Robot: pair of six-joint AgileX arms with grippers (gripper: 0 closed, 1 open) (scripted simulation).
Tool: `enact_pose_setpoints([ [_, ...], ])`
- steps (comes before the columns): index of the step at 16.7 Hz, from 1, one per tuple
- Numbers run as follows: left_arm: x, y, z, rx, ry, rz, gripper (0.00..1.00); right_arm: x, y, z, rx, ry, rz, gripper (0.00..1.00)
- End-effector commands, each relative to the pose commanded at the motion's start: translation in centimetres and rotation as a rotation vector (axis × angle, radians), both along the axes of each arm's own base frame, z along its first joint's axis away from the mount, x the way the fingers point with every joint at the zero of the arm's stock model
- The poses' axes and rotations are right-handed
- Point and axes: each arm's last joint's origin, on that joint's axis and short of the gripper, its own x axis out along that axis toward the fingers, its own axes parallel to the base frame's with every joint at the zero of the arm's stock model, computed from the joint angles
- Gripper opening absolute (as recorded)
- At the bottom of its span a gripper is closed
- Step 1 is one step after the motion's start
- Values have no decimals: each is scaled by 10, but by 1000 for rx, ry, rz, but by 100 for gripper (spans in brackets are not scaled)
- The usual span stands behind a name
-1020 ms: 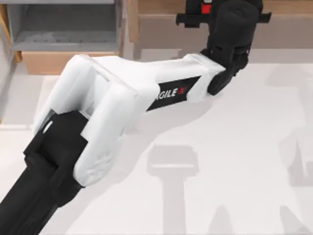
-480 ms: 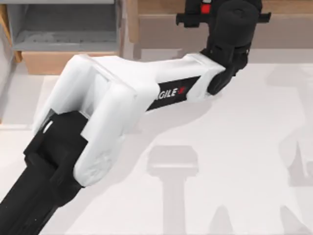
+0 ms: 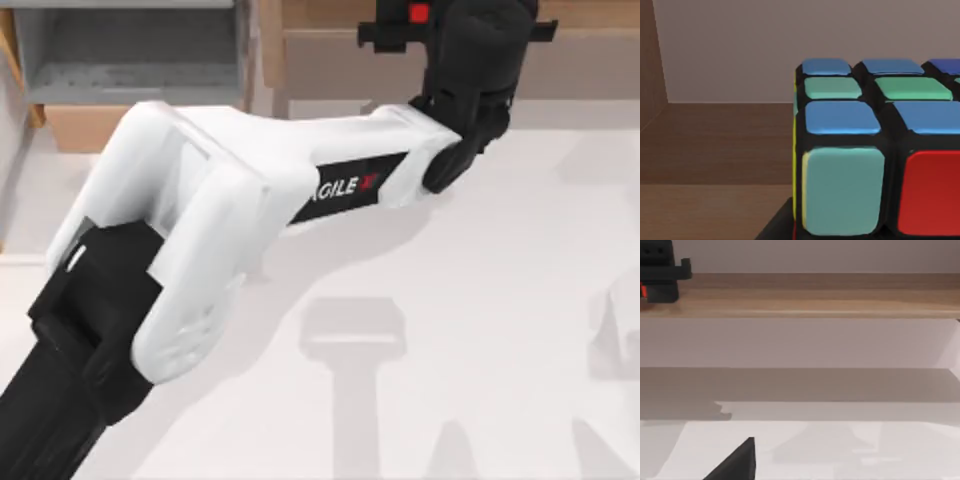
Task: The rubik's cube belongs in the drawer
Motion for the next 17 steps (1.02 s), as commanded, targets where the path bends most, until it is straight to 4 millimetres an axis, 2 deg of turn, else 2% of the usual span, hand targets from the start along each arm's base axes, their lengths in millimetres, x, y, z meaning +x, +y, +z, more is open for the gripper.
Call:
enact_pose_setpoints([
  [2,-6,0,5,1,0,-1,0,0,0,0,0,0,0,100],
  [6,-4,1,4,3,1,4,0,0,0,0,0,0,0,100],
  [8,-10,-5,13,-5,-4,-20,0,0,0,0,0,0,0,100],
  [11,-37,-27,50,-22,-12,-121,0,0,0,0,0,0,0,100],
  [14,-67,-41,105,-27,-12,-234,0,0,0,0,0,0,0,100],
  [17,-82,-26,171,-20,-7,-302,0,0,0,0,0,0,0,100],
])
